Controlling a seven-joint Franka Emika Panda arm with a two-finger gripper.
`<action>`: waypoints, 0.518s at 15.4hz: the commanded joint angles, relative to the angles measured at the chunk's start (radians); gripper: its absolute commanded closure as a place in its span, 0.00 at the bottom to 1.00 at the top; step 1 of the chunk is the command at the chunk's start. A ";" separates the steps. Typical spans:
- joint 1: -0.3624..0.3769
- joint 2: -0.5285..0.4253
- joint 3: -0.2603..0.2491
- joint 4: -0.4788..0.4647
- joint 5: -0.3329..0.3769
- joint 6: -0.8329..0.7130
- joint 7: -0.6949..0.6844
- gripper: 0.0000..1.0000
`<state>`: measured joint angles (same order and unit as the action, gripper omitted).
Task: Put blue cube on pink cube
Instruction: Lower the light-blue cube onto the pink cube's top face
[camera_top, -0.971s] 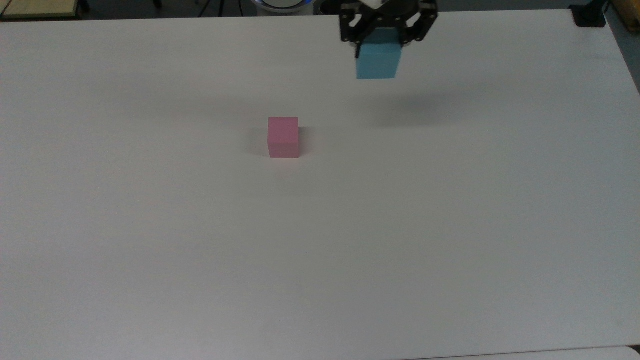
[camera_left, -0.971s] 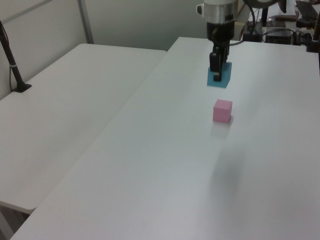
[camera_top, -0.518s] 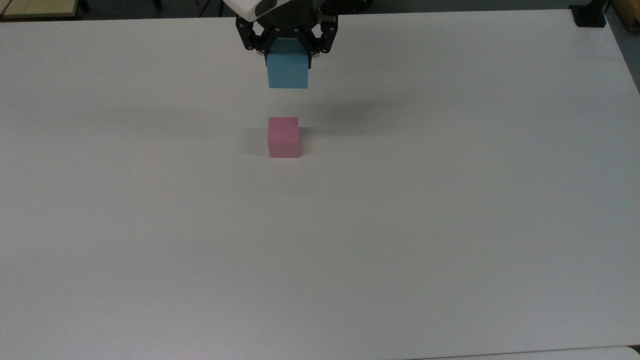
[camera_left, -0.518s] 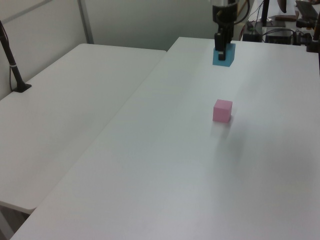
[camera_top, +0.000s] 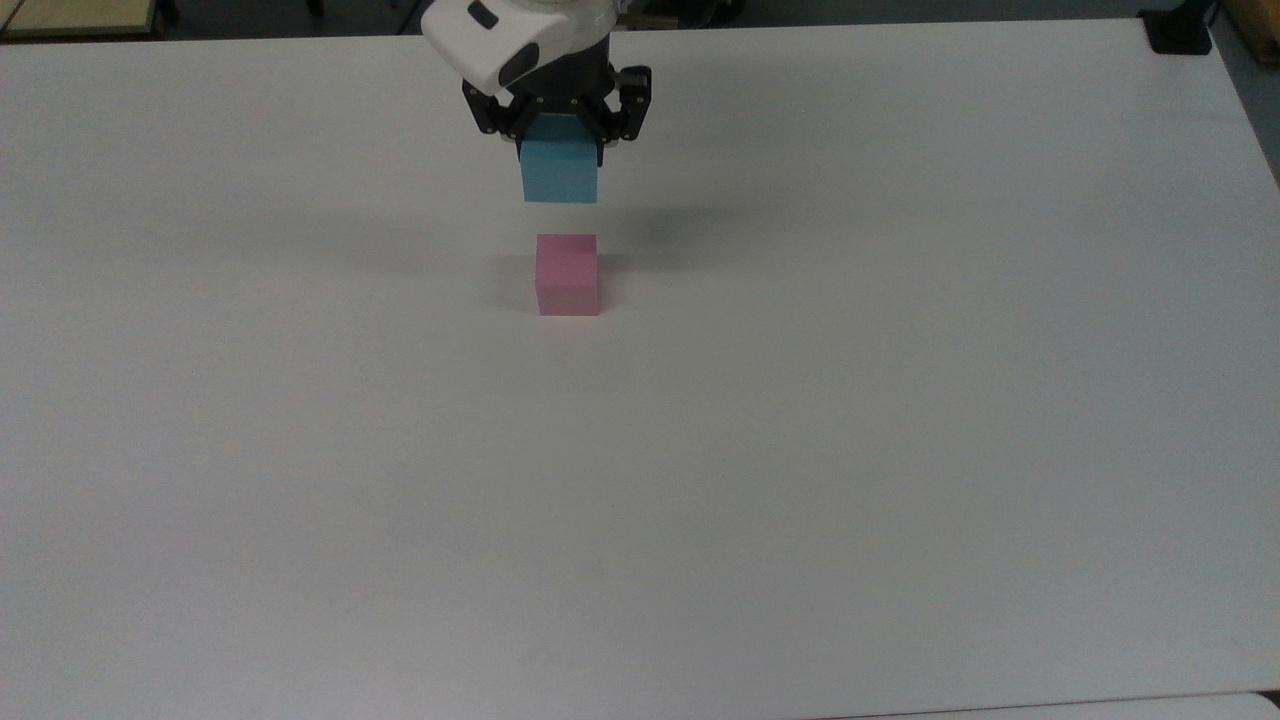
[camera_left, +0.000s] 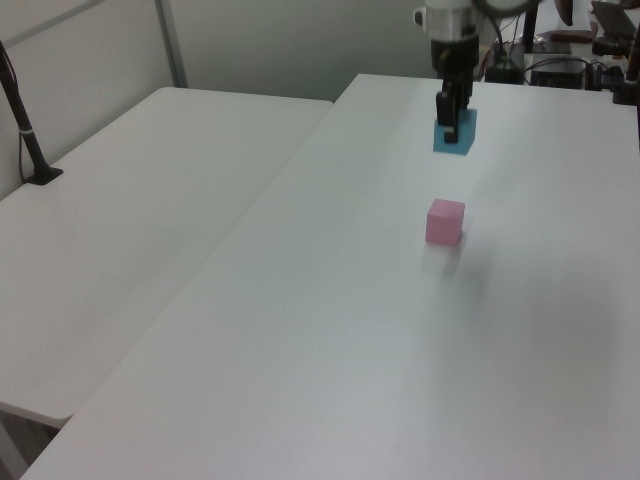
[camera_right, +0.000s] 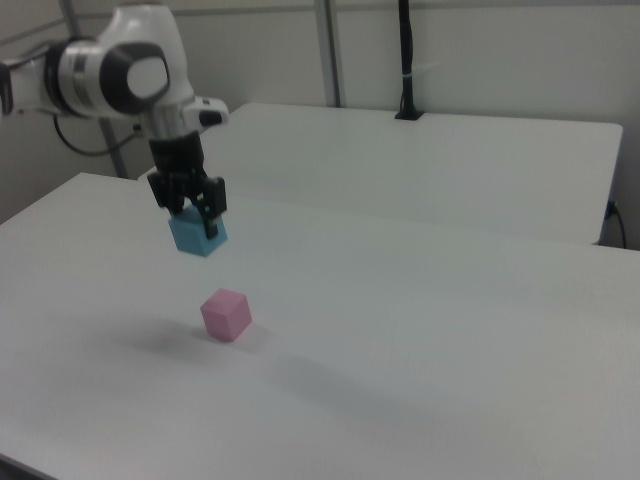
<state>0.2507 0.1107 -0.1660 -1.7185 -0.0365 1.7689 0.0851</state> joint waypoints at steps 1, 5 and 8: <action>-0.013 -0.059 0.000 -0.179 -0.039 0.147 -0.010 0.77; -0.016 -0.043 0.000 -0.248 -0.039 0.262 -0.008 0.76; -0.016 -0.031 0.002 -0.262 -0.036 0.291 -0.004 0.75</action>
<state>0.2342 0.1054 -0.1666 -1.9309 -0.0607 2.0160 0.0851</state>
